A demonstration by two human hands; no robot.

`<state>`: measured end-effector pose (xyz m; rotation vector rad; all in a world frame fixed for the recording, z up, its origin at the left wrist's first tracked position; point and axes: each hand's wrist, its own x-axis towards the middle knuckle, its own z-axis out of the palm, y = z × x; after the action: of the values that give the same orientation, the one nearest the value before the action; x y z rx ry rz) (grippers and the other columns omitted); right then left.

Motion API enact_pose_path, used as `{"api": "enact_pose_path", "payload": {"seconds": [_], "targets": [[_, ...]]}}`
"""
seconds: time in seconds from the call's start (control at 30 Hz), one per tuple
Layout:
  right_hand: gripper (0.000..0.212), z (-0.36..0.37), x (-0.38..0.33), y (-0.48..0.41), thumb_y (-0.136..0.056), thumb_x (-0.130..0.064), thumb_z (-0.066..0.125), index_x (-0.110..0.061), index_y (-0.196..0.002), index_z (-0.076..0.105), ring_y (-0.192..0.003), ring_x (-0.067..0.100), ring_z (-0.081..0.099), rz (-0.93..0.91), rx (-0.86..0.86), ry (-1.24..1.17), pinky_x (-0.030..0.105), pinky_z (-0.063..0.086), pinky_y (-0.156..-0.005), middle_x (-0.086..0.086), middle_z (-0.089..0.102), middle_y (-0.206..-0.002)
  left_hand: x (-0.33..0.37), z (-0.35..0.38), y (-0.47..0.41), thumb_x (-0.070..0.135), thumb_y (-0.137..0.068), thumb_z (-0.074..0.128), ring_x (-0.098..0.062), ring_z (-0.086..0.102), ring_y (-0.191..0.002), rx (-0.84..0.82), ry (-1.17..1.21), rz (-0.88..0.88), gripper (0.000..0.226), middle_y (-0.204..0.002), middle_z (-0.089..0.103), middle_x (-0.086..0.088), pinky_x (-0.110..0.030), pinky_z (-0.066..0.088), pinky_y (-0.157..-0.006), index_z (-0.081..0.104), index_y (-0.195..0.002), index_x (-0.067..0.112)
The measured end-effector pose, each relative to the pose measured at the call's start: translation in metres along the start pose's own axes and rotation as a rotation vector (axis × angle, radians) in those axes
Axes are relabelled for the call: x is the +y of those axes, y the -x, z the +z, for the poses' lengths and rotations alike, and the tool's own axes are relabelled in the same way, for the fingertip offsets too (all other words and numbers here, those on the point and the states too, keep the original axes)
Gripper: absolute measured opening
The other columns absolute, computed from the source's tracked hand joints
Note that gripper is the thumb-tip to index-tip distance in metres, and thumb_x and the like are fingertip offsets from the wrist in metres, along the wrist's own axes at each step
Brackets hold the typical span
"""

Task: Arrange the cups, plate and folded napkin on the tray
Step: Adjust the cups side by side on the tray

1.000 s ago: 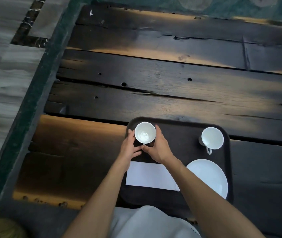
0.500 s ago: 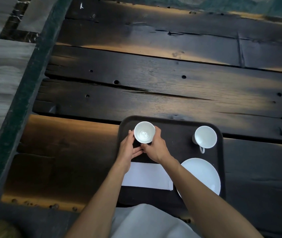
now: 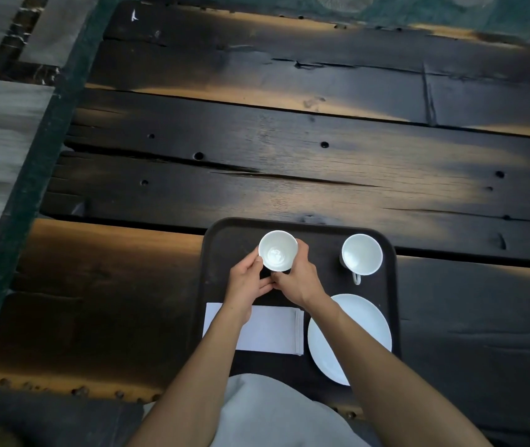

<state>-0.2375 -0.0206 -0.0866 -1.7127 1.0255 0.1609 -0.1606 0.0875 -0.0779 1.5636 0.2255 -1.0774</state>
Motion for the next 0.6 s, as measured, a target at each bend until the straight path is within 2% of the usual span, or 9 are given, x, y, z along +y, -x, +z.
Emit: {"api": "enact_pose_path", "payload": {"seconds": [0.1, 0.17, 0.3, 0.47, 0.6], "targets": [[0.079, -0.005, 0.004, 0.001, -0.078, -0.021, 0.067, -0.034, -0.140, 0.020, -0.091, 0.008, 0.060, 0.003, -0.012, 0.005, 0.025, 0.055, -0.071, -0.003, 0.057, -0.115, -0.001, 0.005, 0.000, 0.024, -0.106, 0.051, -0.012, 0.077, -0.086, -0.003, -0.009, 0.012, 0.038, -0.132, 0.059, 0.007, -0.023, 0.060, -0.067, 0.056, -0.143, 0.032], [0.079, -0.008, 0.005, 0.000, -0.078, -0.022, 0.066, -0.035, -0.140, 0.020, -0.091, 0.006, 0.059, 0.007, -0.023, 0.000, 0.022, 0.053, -0.070, -0.003, 0.057, -0.115, -0.002, 0.008, -0.001, 0.024, -0.106, 0.052, -0.012, 0.077, -0.087, 0.004, -0.018, 0.016, 0.038, -0.136, 0.060, 0.005, -0.023, 0.059, -0.067, 0.056, -0.143, 0.032], [0.079, -0.010, 0.005, -0.002, -0.075, -0.027, 0.065, -0.037, -0.139, 0.020, -0.090, 0.004, 0.058, -0.002, -0.040, -0.014, 0.026, 0.056, -0.073, -0.006, 0.055, -0.113, -0.003, 0.010, -0.002, 0.025, -0.105, 0.054, -0.006, 0.077, -0.081, 0.018, -0.017, 0.024, 0.039, -0.136, 0.060, 0.005, -0.021, 0.058, -0.064, 0.055, -0.144, 0.033], [0.079, -0.009, 0.007, -0.002, -0.078, -0.021, 0.067, -0.038, -0.140, 0.020, -0.099, 0.017, 0.062, -0.010, -0.029, -0.025, 0.036, 0.059, -0.082, -0.004, 0.056, -0.115, -0.006, 0.010, -0.004, 0.025, -0.106, 0.053, -0.005, 0.077, -0.081, 0.025, -0.013, 0.023, 0.038, -0.128, 0.060, 0.010, -0.021, 0.058, -0.063, 0.056, -0.143, 0.034], [0.081, -0.010, 0.006, 0.000, -0.077, -0.022, 0.067, -0.037, -0.141, 0.020, -0.092, 0.011, 0.060, -0.019, -0.027, -0.033, 0.025, 0.055, -0.074, -0.005, 0.055, -0.114, -0.004, 0.012, -0.004, 0.024, -0.106, 0.052, -0.006, 0.077, -0.078, 0.041, -0.021, 0.020, 0.038, -0.123, 0.059, 0.011, -0.020, 0.058, -0.062, 0.056, -0.143, 0.035]]}}
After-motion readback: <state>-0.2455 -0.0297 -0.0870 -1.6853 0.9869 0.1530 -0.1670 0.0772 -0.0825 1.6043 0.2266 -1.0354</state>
